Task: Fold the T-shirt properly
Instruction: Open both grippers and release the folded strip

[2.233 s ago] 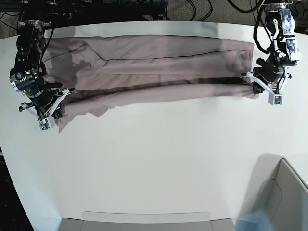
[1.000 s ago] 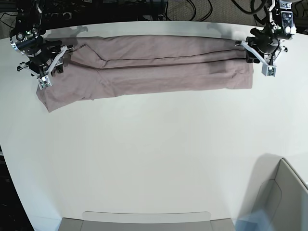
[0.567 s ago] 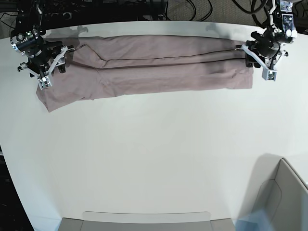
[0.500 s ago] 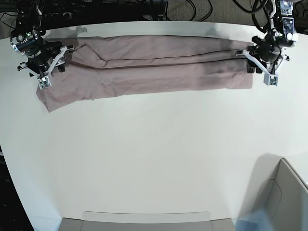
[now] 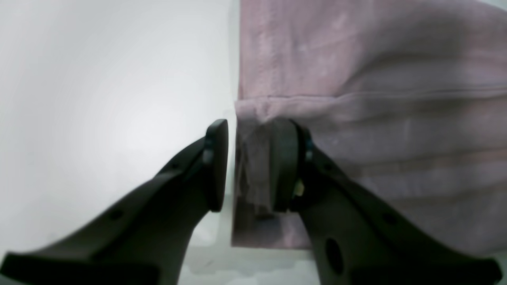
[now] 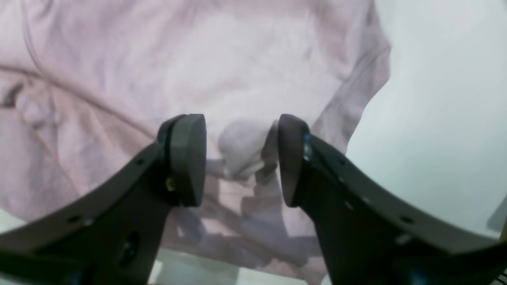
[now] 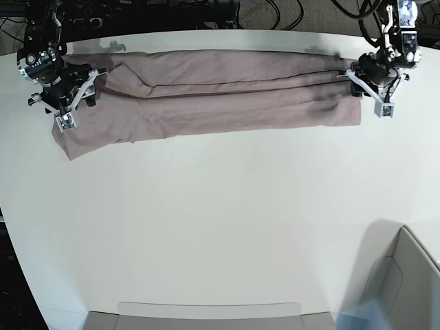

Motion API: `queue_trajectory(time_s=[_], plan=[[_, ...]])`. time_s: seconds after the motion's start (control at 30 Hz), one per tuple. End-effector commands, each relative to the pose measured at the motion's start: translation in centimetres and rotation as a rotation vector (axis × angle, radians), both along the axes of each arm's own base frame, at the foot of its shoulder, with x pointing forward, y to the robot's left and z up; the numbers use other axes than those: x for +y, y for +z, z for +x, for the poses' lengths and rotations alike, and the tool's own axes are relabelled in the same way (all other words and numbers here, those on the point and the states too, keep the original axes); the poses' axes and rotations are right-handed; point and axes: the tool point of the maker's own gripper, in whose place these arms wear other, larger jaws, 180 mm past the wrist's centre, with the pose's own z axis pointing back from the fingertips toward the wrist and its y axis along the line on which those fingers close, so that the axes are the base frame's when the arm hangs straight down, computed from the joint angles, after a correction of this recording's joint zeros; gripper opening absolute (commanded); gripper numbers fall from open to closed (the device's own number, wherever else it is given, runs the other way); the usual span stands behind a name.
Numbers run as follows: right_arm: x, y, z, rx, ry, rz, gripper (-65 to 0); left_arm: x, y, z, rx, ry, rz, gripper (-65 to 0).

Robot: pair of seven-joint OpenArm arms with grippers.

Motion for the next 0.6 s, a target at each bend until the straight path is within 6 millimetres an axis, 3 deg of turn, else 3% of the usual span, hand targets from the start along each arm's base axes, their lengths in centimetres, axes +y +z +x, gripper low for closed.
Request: queue_trajectory(time_s=[0.0, 0.1, 0.23, 0.43, 0.57], plan=[[-0.4, 0.7, 0.5, -0.028, 0.009, -0.013, -35.8, -0.7, 0.0, 0.1, 0.0, -0.03, -0.011, -45.9], [0.0, 0.7, 0.4, -0.022, 0.048, -0.014, -35.8, -2.0, -3.0, -2.0, 0.102, -0.05, -0.042, -45.9], [0.2, 0.5, 0.4, -0.007, 0.106, -0.022, -35.8, -1.8, -6.4, -4.7, 0.194, -0.029, -0.056, -45.9], [-0.1, 0.1, 0.9, -0.027, 0.095, -0.003, -35.8, -1.5, -7.0, -5.3, 0.21, -0.026, -0.06, -45.9], [0.0, 0.0, 1.0, -0.033, 0.094, 0.005, -35.8, -2.5, -7.4, -5.8, 0.256, -0.136, -0.105, -47.9]])
